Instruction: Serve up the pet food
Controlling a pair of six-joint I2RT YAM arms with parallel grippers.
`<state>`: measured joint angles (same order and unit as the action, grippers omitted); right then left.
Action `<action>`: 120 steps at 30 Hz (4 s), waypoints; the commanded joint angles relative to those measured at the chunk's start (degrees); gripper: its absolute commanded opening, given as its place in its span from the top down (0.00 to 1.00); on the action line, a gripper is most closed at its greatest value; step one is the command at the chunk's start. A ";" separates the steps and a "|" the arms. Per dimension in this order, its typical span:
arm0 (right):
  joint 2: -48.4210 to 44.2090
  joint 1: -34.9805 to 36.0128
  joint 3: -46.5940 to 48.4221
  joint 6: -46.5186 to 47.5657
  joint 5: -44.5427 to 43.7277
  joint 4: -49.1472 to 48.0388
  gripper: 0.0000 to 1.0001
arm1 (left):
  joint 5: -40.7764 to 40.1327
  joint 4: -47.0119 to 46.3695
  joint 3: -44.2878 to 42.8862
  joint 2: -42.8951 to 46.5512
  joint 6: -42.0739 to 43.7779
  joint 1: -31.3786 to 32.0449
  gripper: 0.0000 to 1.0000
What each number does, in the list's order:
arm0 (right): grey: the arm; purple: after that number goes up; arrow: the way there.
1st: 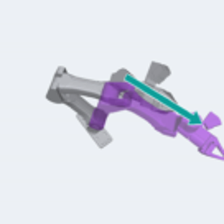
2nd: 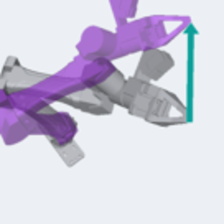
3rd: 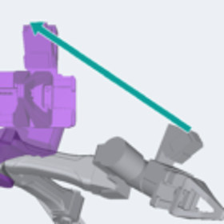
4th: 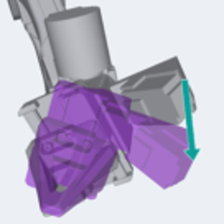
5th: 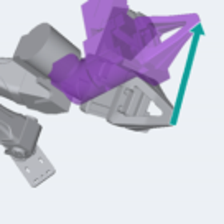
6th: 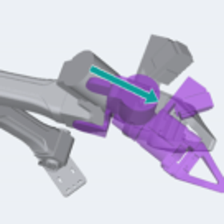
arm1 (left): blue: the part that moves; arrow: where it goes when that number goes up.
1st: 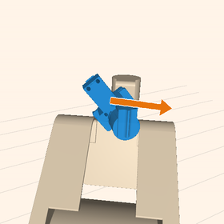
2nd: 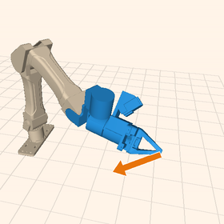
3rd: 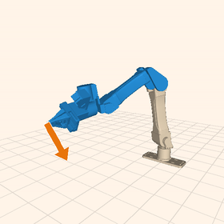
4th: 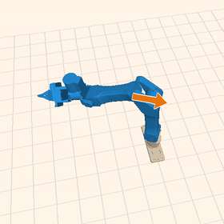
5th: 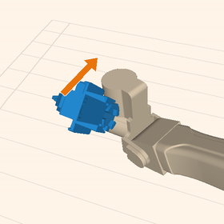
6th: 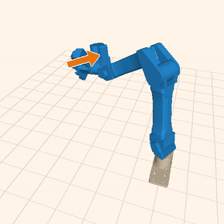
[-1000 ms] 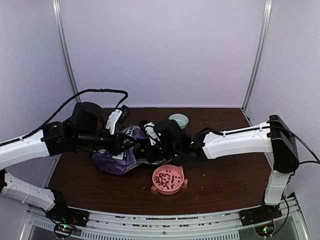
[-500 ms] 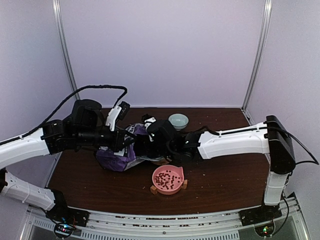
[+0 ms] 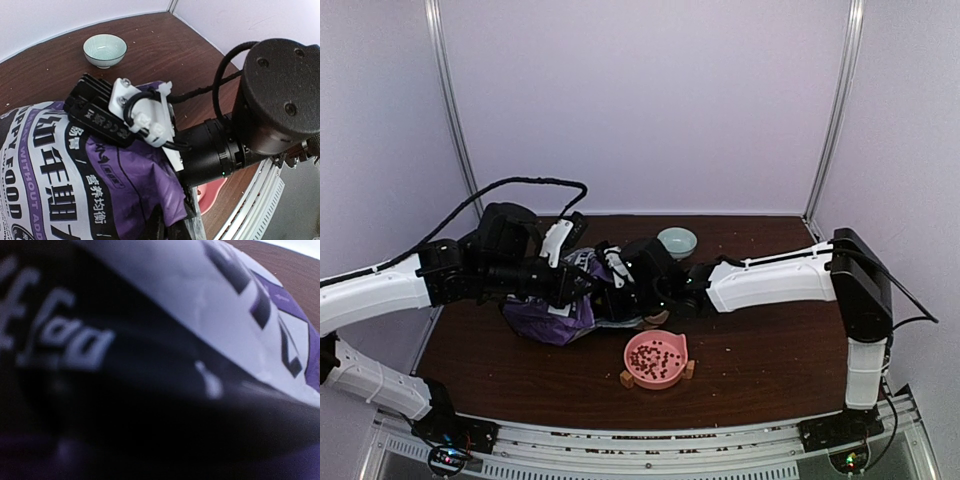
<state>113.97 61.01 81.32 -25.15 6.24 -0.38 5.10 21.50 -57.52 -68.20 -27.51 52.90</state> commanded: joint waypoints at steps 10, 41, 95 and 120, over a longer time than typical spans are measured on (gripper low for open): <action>-7.43 -3.08 -3.92 -0.14 -11.40 4.10 0.88 | 2.20 -7.64 -2.51 1.29 0.60 0.49 1.00; -6.12 -0.60 0.56 -10.32 27.87 6.71 0.88 | 1.70 -8.84 -1.88 1.18 0.88 0.45 1.00; -41.02 -15.84 -37.73 -51.12 28.71 -22.48 0.88 | -9.54 -5.10 0.33 7.35 -1.83 0.44 1.00; -50.43 -16.42 -42.87 -55.31 31.25 -27.71 0.88 | -16.77 -2.95 -2.04 5.02 -7.58 -0.02 1.00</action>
<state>66.32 45.06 39.38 -80.20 36.10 -25.36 -8.56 20.12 -57.04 -62.26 -33.67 53.36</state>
